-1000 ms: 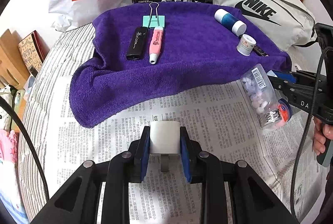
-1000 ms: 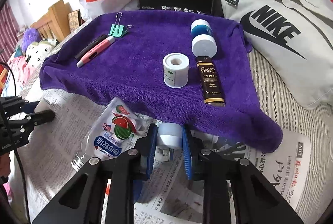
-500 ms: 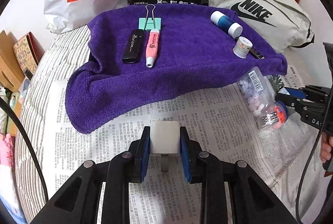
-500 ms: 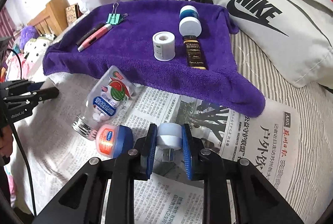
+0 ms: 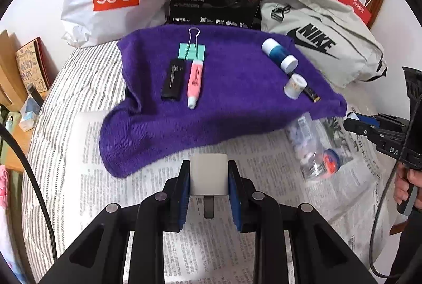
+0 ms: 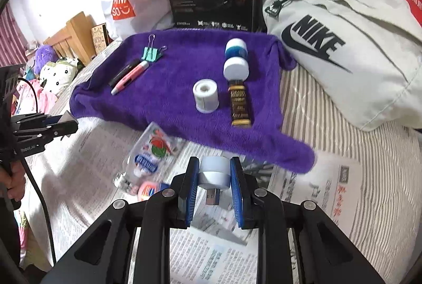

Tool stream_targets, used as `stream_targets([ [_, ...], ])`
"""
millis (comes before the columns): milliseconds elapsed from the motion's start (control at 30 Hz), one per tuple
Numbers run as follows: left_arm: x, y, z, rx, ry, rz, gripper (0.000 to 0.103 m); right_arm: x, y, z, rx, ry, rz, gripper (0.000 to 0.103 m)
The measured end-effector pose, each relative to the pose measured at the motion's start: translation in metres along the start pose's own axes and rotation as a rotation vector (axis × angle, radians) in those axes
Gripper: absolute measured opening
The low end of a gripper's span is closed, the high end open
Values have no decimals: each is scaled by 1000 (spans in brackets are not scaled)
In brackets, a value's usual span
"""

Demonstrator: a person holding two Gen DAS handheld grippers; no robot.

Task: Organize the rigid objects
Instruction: 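Place the charger plug on the towel with the left tool while the right tool places the cap there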

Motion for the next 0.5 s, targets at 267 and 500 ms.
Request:
stream_targets([
  [267,34,-7,-2,4,32,17,25,39,5,4,4,31,-19,24],
  [500,57,-24,12,19,32,16,25,72,-1,22,17,36,-46,24],
])
Point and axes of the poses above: each gripper's, at about its wrist camera, not at the fingertips, and z roughly the way its jaws point, y to its right, x to its top, the point moved 7 cm from there along z, roughly the way its jaws point
